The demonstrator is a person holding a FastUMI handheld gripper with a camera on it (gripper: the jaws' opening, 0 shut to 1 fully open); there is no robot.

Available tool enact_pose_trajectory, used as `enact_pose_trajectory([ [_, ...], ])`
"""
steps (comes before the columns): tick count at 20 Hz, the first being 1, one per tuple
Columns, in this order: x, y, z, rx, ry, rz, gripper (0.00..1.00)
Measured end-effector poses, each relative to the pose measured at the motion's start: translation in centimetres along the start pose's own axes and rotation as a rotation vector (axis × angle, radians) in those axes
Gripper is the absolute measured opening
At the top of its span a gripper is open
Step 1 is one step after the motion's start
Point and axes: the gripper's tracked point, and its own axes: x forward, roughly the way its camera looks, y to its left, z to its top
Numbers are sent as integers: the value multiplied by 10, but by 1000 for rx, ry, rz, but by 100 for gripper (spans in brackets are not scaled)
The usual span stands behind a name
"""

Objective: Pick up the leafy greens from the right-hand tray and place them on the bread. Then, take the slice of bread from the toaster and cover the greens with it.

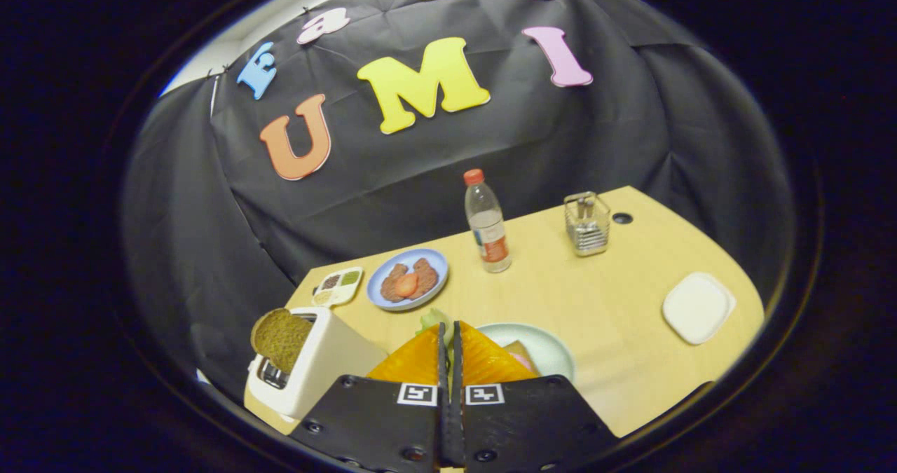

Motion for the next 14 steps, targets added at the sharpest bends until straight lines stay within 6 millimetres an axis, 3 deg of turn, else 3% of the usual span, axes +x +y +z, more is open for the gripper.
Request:
enact_pose_trajectory([
  [2, 13, 10, -18, 33, 38, 20, 0],
  [4, 24, 8, -27, 66, 56, 28, 0],
  [7, 38, -14, -38, 46, 71, -10, 0],
  [14, 42, -67, -31, -93, 16, -106, 1],
])
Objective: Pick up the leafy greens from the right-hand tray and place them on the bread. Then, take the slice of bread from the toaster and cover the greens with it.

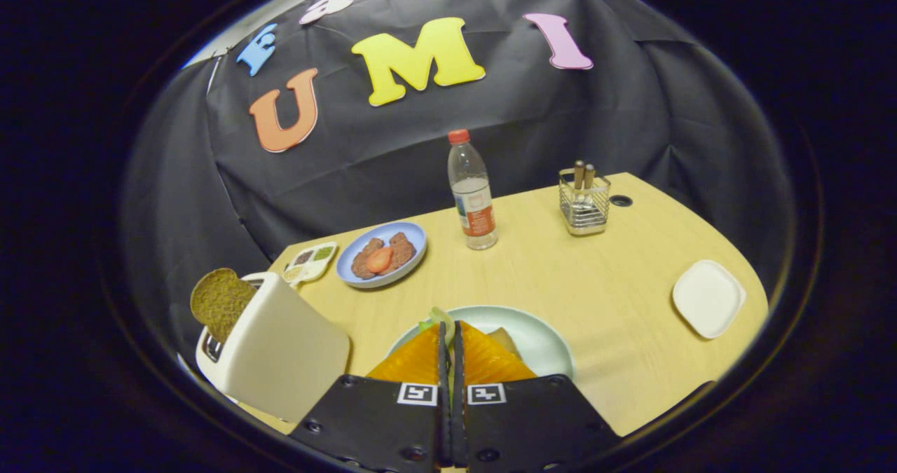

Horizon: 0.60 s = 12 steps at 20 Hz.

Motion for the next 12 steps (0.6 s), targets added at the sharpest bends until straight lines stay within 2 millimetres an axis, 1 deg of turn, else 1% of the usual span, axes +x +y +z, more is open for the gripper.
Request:
enact_pose_trajectory([
  [1, 1, -4, -2, -4, 6, -6, 4],
  [2, 7, -9, -5, -17, 10, -17, 4],
  [3, 6, -14, -5, -28, 6, -23, 8],
  [4, 4, -17, -4, -41, 2, -37, 7],
  [5, 3, -22, -3, -57, -3, -58, 12],
  [6, 0, -26, 0, -72, -15, -74, 19],
  [8, -4, -31, 7, -98, -35, -94, 51],
  [10, -11, -34, 19, -108, -67, -113, 83],
  [12, -27, -35, 37, -119, -110, -125, 91],
])
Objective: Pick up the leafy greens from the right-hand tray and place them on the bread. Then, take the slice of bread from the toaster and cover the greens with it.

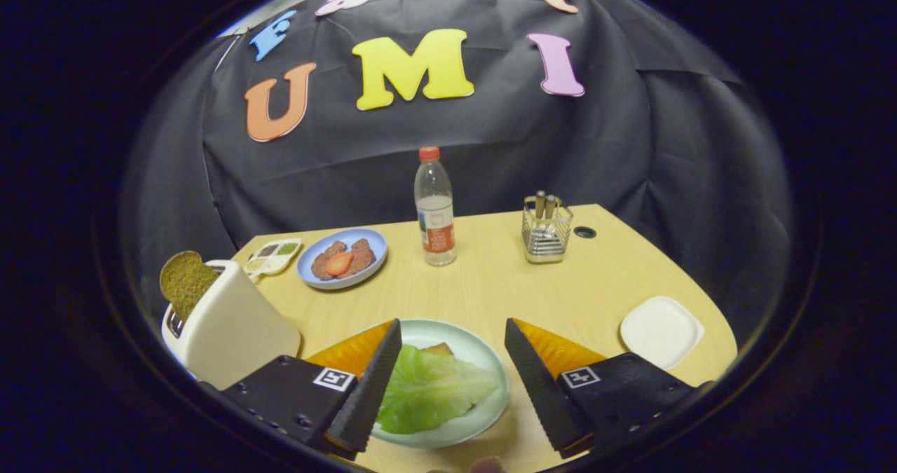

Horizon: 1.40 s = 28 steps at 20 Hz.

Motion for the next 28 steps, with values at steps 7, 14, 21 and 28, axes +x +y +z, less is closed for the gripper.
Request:
enact_pose_trajectory([
  [7, -85, 20, 79, -11, -141, 24, 96],
  [14, -141, 132, 92, -24, -125, 137, 96],
  [21, -133, 255, 55, -104, -104, 256, 96],
  [28, -77, 287, 2, -173, -24, 170, 96],
])
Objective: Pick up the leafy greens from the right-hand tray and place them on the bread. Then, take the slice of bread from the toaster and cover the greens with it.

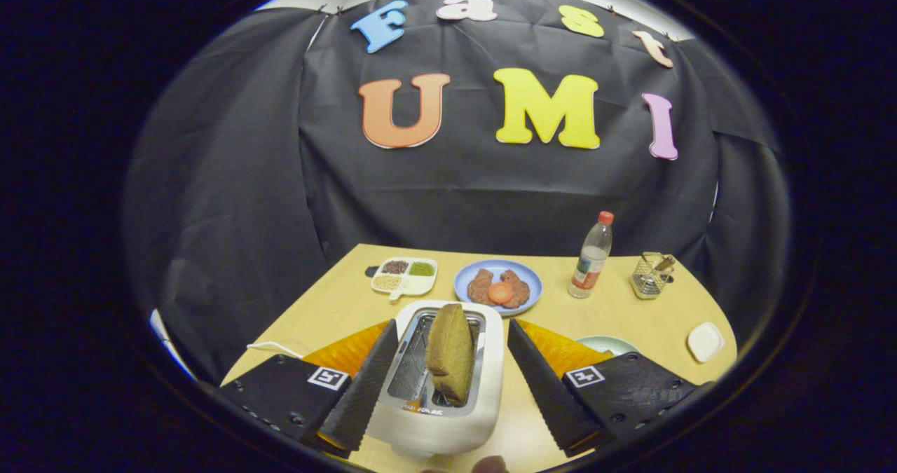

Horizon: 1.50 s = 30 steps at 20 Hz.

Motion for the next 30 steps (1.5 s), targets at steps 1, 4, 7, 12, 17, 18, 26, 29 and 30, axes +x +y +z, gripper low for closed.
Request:
enact_pose_trajectory([
  [1, 7, 0, -4, -25, 7, -17, 96],
  [4, 25, 2, -12, -89, 14, -37, 89],
  [7, 33, 0, -20, -90, 44, -48, 69],
  [12, 39, -13, -16, -74, 65, -73, 26],
  [17, 26, -16, 3, -44, 49, -27, 9],
  [18, 22, -13, 8, -35, 47, -5, 5],
  [26, -32, -60, 98, 116, -74, 55, 5],
  [29, -37, -105, 104, 130, -94, 2, 5],
  [30, -36, -123, 100, 130, -92, -20, 5],
])
